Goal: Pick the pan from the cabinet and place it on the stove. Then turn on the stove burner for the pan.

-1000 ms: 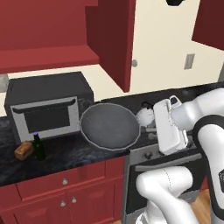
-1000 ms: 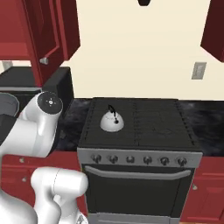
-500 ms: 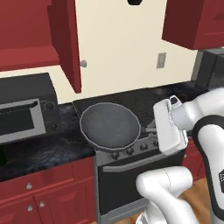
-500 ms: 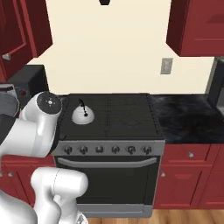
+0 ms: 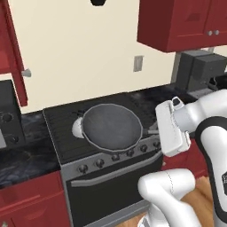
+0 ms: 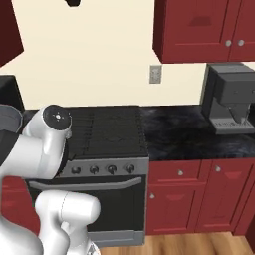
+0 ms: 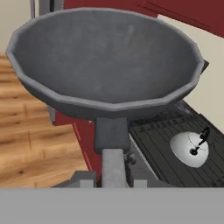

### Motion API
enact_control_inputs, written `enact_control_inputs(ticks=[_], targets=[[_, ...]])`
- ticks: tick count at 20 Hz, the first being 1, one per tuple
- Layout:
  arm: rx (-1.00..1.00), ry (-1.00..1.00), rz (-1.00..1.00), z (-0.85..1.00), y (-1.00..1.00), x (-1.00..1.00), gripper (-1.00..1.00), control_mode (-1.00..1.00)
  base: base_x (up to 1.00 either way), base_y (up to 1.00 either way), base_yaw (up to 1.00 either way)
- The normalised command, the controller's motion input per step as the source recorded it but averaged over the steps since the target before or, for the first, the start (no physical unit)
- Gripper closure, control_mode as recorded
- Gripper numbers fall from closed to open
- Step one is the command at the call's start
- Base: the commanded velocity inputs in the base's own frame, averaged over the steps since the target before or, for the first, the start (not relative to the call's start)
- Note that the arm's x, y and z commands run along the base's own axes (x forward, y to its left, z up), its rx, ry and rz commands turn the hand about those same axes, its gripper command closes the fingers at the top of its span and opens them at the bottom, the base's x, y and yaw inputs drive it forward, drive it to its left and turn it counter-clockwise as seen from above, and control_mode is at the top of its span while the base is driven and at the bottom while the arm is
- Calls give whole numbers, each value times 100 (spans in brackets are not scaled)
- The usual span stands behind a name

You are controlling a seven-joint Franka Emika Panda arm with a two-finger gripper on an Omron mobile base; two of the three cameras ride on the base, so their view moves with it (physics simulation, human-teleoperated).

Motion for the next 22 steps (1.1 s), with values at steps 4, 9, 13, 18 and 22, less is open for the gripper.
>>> enact_control_inputs(ticks=[4,9,13,18,22], targets=[[0,0,0,0,0,0,100,100,0,-53,-8],[0,0,0,0,0,0,100,100,0,-41,-2],[0,0,0,0,0,0,100,100,1,-26,0],[0,0,0,0,0,0,100,100,31,-12,-3],[0,0,0,0,0,0,100,100,38,-2,-7]])
